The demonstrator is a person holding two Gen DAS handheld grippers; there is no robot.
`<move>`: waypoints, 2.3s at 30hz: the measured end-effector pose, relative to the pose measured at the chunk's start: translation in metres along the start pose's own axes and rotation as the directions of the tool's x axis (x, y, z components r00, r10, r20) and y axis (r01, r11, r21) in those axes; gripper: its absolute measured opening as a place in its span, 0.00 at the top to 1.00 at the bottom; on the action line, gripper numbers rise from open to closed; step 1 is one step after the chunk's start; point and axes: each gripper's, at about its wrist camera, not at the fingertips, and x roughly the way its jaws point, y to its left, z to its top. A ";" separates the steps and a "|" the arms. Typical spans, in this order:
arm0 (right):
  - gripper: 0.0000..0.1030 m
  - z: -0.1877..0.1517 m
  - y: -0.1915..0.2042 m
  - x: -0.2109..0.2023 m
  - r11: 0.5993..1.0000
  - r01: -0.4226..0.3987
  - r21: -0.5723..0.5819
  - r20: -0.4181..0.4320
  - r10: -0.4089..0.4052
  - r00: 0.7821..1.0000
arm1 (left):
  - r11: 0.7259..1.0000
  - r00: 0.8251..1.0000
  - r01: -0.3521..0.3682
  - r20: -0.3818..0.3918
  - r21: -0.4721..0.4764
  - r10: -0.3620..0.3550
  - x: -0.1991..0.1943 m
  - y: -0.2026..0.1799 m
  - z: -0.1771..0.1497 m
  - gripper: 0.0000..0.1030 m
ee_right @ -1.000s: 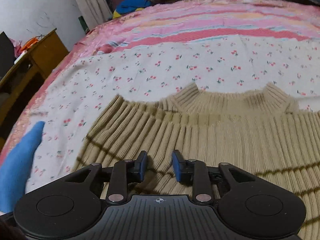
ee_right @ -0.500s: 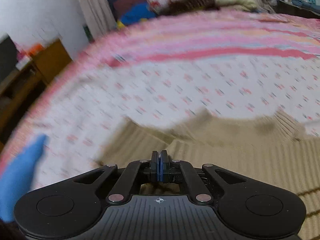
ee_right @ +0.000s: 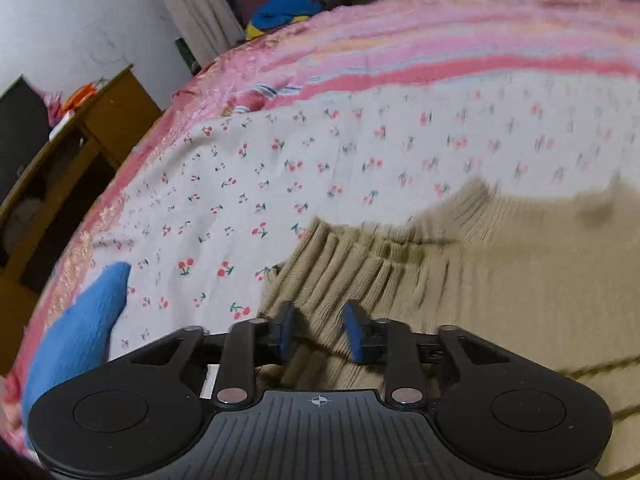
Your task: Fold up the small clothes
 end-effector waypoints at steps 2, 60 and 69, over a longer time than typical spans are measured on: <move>0.89 0.001 0.008 -0.004 1.000 -0.017 -0.005 0.026 0.017 1.000 | 1.000 1.000 0.015 0.007 -0.009 -0.015 -0.005 0.002 0.001 0.34; 0.83 -0.134 -0.213 -0.230 0.879 -0.152 0.451 0.152 0.092 0.984 | 0.968 0.948 0.250 -0.196 -0.030 -0.251 -0.032 -0.023 -0.024 0.77; 0.78 -0.130 -0.206 -0.222 0.926 0.019 0.377 0.037 -0.035 0.999 | 0.990 0.962 0.141 -0.234 -0.009 -0.139 -0.018 -0.019 -0.034 0.77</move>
